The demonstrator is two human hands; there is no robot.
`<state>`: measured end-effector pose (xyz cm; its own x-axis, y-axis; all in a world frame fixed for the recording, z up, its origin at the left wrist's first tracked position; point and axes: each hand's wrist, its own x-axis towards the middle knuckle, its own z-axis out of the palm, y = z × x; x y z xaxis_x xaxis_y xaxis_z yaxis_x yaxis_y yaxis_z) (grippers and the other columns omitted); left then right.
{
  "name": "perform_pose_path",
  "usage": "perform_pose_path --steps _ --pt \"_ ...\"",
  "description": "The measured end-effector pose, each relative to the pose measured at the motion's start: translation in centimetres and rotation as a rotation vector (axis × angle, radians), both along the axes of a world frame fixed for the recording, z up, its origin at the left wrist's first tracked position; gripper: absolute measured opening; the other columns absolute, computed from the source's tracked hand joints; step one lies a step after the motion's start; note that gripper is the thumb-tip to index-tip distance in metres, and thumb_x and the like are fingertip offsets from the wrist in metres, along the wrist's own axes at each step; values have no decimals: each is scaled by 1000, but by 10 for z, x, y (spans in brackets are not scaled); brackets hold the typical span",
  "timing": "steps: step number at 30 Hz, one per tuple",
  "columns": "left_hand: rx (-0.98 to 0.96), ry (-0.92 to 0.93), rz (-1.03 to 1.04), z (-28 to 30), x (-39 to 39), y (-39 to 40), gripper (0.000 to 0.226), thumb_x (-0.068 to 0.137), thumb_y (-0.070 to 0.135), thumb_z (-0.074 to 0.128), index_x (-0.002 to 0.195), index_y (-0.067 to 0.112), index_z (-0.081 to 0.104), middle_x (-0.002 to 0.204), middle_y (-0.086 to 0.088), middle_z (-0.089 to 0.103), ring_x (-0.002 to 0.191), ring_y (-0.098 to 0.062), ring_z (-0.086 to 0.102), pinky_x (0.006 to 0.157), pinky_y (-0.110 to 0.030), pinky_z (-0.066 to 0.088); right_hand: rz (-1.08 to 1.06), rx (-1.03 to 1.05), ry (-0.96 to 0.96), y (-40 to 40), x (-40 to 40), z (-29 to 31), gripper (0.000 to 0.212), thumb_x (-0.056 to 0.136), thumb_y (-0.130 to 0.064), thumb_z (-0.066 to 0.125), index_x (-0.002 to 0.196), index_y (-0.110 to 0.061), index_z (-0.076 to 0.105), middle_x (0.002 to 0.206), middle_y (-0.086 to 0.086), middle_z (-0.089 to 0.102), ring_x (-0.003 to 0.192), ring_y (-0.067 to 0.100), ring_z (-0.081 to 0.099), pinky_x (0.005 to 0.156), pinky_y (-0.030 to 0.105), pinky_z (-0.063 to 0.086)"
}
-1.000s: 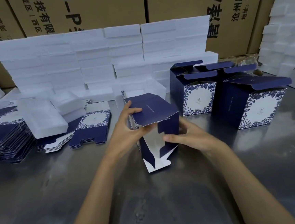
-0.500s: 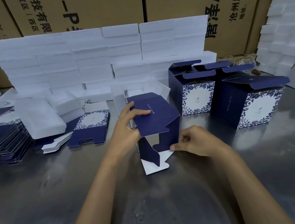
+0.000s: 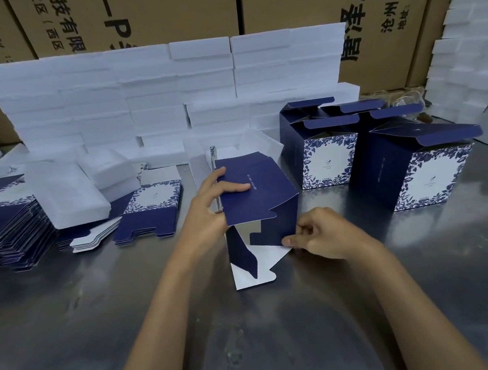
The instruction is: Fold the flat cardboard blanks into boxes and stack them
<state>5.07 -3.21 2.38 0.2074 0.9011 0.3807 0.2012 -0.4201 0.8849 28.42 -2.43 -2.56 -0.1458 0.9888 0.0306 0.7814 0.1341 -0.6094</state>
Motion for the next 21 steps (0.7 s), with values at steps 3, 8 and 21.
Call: perform_pose_path --steps 3,8,21 --pt "-5 -4 -12 0 -2 0 41 83 -12 70 116 12 68 153 2 35 133 -6 43 79 -4 45 -55 73 99 -2 -2 5 49 79 -50 82 60 -12 57 51 -9 53 48 4 44 48 16 35" --pt "-15 -10 -15 0 -3 1 40 82 -12 70 113 14 69 152 3 36 131 -5 45 79 -5 46 -52 123 115 -7 -6 13 52 82 -43 82 55 -15 48 47 -11 42 46 6 36 46 19 29" --pt "-65 37 -110 3 -8 -9 38 82 -6 73 109 21 71 151 9 38 136 -12 46 93 -15 49 1 81 257 -44 16 52 16 82 -13 77 73 -22 67 64 -14 60 58 4 49 63 23 43"
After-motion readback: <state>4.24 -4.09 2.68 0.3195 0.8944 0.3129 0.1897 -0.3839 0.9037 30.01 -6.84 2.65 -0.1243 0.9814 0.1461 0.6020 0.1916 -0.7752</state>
